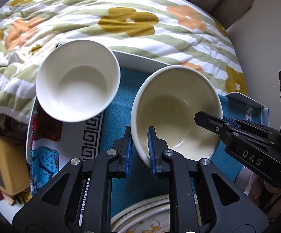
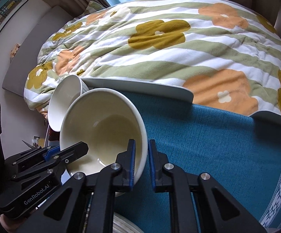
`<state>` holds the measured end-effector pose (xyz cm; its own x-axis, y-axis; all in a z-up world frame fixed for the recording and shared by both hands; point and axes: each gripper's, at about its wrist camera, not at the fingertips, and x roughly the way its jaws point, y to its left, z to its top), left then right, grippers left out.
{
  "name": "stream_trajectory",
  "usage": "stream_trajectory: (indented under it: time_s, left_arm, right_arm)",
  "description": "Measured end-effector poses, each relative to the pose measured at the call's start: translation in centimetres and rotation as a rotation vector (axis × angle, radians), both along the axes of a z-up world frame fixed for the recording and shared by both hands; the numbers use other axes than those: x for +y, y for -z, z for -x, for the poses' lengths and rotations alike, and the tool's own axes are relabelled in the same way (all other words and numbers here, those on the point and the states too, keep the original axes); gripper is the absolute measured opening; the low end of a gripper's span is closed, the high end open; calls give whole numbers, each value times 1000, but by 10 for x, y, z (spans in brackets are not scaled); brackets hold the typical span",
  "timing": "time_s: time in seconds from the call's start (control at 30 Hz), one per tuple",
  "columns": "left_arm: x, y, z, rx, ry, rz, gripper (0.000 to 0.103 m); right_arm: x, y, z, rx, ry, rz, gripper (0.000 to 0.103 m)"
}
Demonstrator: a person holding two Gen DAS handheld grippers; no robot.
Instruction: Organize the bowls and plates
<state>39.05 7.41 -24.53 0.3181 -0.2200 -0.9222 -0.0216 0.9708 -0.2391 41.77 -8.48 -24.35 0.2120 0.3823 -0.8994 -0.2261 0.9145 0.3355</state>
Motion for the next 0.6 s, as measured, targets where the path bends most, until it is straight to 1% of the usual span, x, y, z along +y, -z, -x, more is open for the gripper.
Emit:
stream_trajectory:
  time_s: [0.2, 0.33, 0.47, 0.6]
  left_arm:
    - [-30, -41, 24, -62, 18, -13, 13]
    - [-59, -65, 49, -99, 22, 4, 13]
    - [-99, -85, 78, -137, 29, 18, 13]
    - [-142, -96, 106, -162, 43, 39, 13]
  right_arm:
    - [-28, -37, 21, -70, 4, -13, 12]
    - [-58, -60, 42, -109, 10, -29, 12]
    - [-93, -81, 69, -148, 9, -18, 12]
    - [-136, -95, 98, -178, 31, -10, 12]
